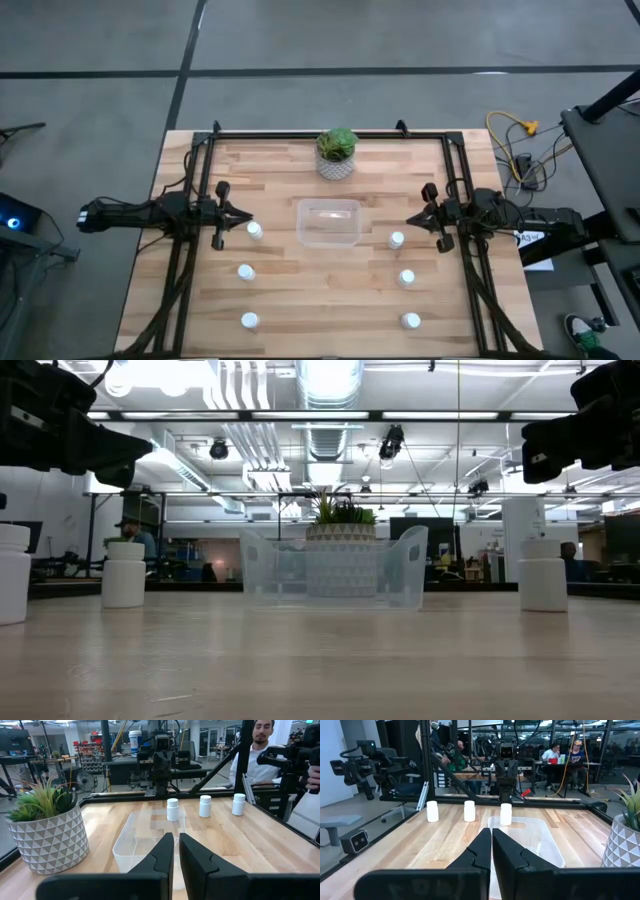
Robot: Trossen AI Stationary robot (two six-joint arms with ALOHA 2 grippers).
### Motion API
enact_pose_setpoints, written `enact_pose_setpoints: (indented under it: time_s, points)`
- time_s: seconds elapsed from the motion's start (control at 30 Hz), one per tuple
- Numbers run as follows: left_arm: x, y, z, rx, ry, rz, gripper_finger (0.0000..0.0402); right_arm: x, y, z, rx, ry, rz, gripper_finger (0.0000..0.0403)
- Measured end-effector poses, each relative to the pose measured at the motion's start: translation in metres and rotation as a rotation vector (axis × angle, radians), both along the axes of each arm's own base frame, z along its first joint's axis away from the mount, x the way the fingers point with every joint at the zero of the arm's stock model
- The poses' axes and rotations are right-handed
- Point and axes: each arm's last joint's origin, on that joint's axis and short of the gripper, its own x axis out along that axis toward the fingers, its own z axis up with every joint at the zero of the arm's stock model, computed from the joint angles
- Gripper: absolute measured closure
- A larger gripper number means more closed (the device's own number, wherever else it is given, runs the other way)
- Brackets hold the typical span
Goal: Pick and place pill bottles into a basket
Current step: Put the white medicine bottle into the transparent bin
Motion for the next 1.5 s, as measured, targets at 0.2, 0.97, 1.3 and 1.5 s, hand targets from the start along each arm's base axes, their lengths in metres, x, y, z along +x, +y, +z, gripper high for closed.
enact_pose_setpoints:
  time_s: [0.2,0.97,1.3,1.5]
  points:
    - [0.0,0.0,0.0,0.0,0.0,0.0,0.0389,0.0,0.0,0.0,0.027,0.002,0.001,0.0394]
    - [0.0,0.0,0.0,0.0,0.0,0.0,0.0389,-0.023,0.002,0.059,-0.137,-0.689,-0.035,0.0394]
    - [0.0,0.0,0.0,0.0,0.0,0.0,0.0389,-0.064,0.002,0.106,-0.217,-1.16,-0.194,0.0394]
    - [0.0,0.0,0.0,0.0,-0.001,0.0,0.0389,-0.083,0.003,0.157,-0.224,-1.209,-0.208,0.0394]
